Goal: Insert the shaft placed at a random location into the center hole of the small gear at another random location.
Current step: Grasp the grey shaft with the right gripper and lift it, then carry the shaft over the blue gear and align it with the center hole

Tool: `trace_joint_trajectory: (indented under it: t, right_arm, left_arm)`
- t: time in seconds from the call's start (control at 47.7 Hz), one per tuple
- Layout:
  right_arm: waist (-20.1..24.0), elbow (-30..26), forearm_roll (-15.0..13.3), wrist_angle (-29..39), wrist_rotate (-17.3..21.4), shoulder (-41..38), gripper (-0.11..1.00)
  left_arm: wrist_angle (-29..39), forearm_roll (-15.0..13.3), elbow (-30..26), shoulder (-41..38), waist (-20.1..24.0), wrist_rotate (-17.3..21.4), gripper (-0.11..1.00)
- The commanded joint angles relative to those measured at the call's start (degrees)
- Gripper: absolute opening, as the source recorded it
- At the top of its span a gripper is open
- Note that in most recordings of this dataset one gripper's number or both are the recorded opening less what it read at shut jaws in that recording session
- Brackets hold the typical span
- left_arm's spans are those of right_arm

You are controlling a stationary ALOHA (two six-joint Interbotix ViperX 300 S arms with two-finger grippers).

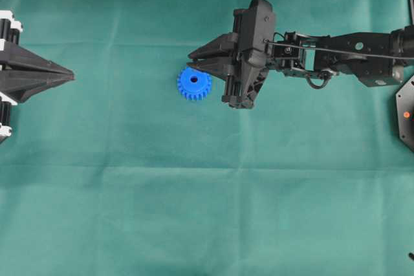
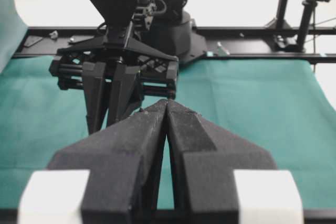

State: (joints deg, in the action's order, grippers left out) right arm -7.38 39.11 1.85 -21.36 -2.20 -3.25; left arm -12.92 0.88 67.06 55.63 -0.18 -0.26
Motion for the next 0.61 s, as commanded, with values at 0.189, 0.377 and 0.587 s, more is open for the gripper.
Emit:
trace_joint_trajectory:
  t: [0.189,0.377,0.587]
  right_arm:
    - [0.2,-1.3,0.0,-0.8,-0.3,-0.8,0.11]
    - [0.2,-1.2,0.1,-2.8,-0.3,-2.9,0.11]
    - [0.2,-1.0,0.4,-3.4,-0.3,-4.4,0.11]
  left_arm:
    - [-0.4,0.1,-1.2,-0.4,0.0,-0.1,0.0]
    - [-0.4,0.1,-1.2,-0.4,0.0,-0.1,0.0]
    - [-0.4,0.1,-1.1,-0.4,0.0,-0.1,0.0]
